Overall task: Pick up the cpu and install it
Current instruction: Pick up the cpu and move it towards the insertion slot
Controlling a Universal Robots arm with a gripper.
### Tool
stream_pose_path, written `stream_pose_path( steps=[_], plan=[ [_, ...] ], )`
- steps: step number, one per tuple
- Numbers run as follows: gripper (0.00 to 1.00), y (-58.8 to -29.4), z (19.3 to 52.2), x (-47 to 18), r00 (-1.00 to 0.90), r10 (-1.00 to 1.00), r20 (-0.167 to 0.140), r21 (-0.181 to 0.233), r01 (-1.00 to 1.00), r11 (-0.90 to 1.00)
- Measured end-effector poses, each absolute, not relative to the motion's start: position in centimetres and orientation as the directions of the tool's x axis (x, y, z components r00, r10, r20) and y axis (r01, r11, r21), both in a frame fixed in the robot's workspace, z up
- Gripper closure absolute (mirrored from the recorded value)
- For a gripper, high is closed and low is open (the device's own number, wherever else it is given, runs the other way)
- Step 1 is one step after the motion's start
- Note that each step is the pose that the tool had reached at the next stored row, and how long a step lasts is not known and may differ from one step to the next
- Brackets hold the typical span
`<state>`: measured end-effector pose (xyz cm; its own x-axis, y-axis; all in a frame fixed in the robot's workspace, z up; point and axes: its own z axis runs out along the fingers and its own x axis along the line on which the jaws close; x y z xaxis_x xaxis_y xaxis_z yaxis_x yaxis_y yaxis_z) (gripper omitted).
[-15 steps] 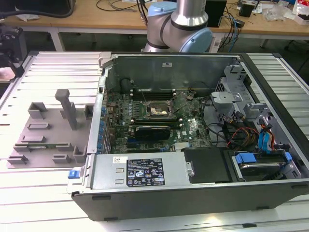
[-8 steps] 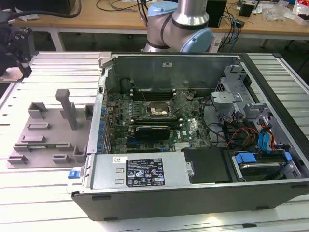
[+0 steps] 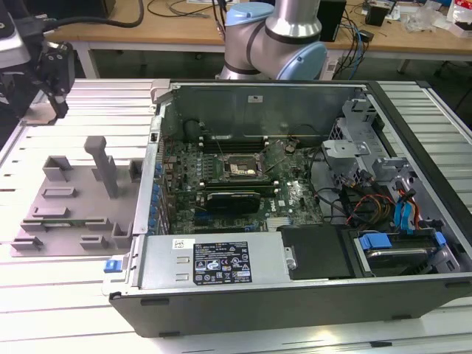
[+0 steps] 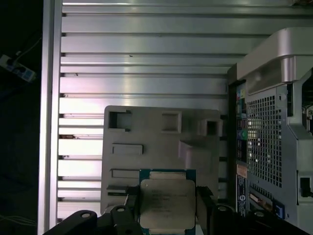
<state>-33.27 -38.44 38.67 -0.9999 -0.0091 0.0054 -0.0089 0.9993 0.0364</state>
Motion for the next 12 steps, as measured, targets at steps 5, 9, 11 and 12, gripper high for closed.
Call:
stream_pose_path(
  steps=[5,9,11,12],
  plan=[
    [0.45,-38.4,38.7,-31.8,-1.0,-0.009,0.005,0.036,-0.009,0.999],
    [0.45,-38.4,38.7,-30.2,-1.0,-0.009,0.005,0.036,-0.009,0.999],
    [0.45,-38.4,38.7,-29.6,-1.0,-0.009,0.005,0.036,-0.009,0.999],
    [0.45,-38.4,38.7,-29.3,-1.0,-0.009,0.005,0.036,-0.009,0.999]
  ],
)
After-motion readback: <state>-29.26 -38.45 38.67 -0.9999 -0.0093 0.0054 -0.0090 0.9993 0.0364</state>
